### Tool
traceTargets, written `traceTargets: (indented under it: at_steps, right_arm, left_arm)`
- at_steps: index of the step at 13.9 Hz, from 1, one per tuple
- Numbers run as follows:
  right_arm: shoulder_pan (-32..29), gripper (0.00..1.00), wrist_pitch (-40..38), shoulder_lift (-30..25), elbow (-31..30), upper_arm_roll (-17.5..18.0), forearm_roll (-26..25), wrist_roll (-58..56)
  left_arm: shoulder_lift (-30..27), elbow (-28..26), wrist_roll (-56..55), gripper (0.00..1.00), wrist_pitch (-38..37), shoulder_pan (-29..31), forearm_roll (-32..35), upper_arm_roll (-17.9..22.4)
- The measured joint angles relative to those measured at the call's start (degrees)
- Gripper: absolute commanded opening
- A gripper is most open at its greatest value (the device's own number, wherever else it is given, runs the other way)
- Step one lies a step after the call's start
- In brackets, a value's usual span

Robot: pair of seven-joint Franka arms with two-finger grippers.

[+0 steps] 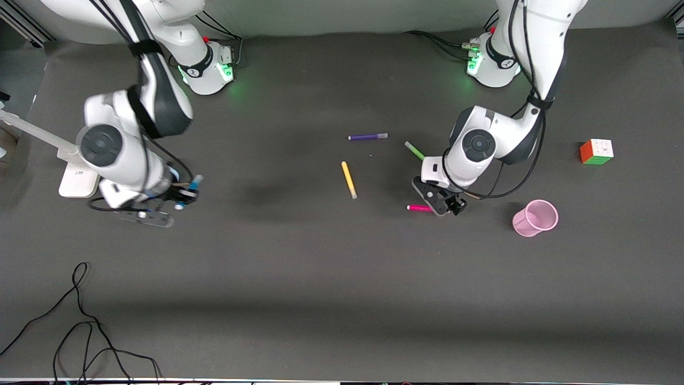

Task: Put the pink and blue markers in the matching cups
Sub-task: 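Carry the blue marker into the blue cup while the left gripper grasps pink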

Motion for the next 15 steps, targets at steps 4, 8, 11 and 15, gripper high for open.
traceTargets:
  at_steps: [4,8,11,15]
  right_arm:
    - [-0.1,0.0,11.3,-7.9,-10.3,-7.1,-3.0,-9.8]
    - [-0.2,0.0,24.9,-12.4,-23.9,-12.1,-4.2,-13.1]
    - [-0.2,0.0,26.5,-14.5,-28.6,-13.2,-6.7,-13.1]
    - [-0.1,0.0,26.8,-17.7,-30.7,-18.1,-12.7,-13.1]
  left_arm:
    - [2.7,0.3,0.8,0.95,4.0,0.5,0.0,0.1]
    - [4.0,1.7,0.9,0.75,4.3,1.0,0.0,0.1]
    - [4.2,1.7,0.9,0.64,4.2,1.1,0.0,0.1]
    - [4.2,2.1,-0.2,0.24,4.0,1.3,0.0,0.1]
